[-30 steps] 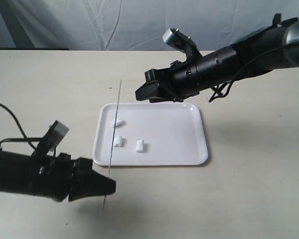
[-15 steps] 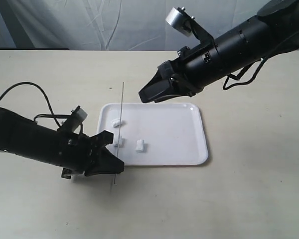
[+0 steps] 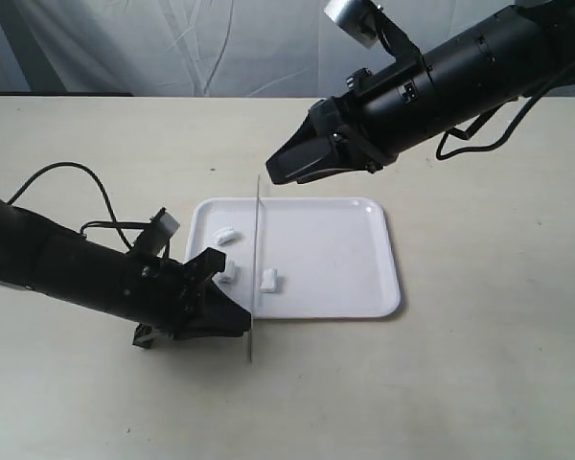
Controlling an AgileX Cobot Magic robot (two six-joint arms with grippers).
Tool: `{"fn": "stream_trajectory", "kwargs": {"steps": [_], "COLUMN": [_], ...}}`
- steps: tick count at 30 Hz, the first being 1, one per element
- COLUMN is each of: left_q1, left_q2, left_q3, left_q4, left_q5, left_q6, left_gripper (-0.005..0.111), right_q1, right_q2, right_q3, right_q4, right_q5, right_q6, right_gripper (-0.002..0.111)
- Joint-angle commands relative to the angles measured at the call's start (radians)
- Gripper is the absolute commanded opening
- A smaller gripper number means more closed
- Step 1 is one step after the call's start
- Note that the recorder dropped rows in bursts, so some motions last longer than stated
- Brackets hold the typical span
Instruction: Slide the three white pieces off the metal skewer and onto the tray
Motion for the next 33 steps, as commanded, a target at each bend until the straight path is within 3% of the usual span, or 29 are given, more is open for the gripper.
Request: {"fn": "stream_trajectory", "kwargs": {"steps": [1,6,9,10,16,19,25,28,31,33], "left_q1": [0.0,0.0,0.0,0.0,0.0,0.0,0.0,0.0,0.0,0.0], "left_q2": [0.008,0.006,-0.04,-0.066,-0.3,-0.455,-0.795,-1.017,-1.219,-1.32], "left_q3": [0.0,0.0,0.0,0.005,0.03,0.032,0.032,0.032,0.032,0.032], "left_q4": [0.016,0.027,0.046,0.059,0.128,0.248,0.704,1.197,1.885,2.044], "left_q5": [0.02,0.095,0.047,0.019,-0.142,-0.24,-0.47,-0.503,-0.328,-0.219], "left_q6": [-0.004,0.011,0.049,0.054,0.042,-0.035,-0.414,-0.799,-1.346,-1.509], "left_gripper": [0.014,0.013,0.005,-0.001,0.0,0.0,0.0,0.0,0.0,0.0], "right_q1": [-0.004,-0.004,-0.004,-0.004,-0.004,-0.004,-0.004,-0.004,-0.004,-0.004], "right_q2": [-0.011,-0.013,-0.023,-0.032,-0.145,-0.227,-0.42,-0.544,-0.667,-0.728], "right_q3": [-0.003,-0.003,-0.003,-0.003,-0.003,-0.003,-0.003,-0.003,-0.003,0.001], "right_q4": [-0.001,-0.009,-0.061,-0.088,-0.299,-0.393,-0.605,-0.841,-1.089,-1.189], "right_q5": [0.004,0.004,0.001,0.001,-0.061,-0.111,-0.222,-0.28,-0.281,-0.266], "right_q6": [0.003,0.003,0.013,0.032,0.072,0.162,0.33,0.504,0.715,0.808], "right_gripper": [0.045,0.045,0.044,0.041,0.012,0.0,-0.001,-0.001,-0.001,-0.001]}}
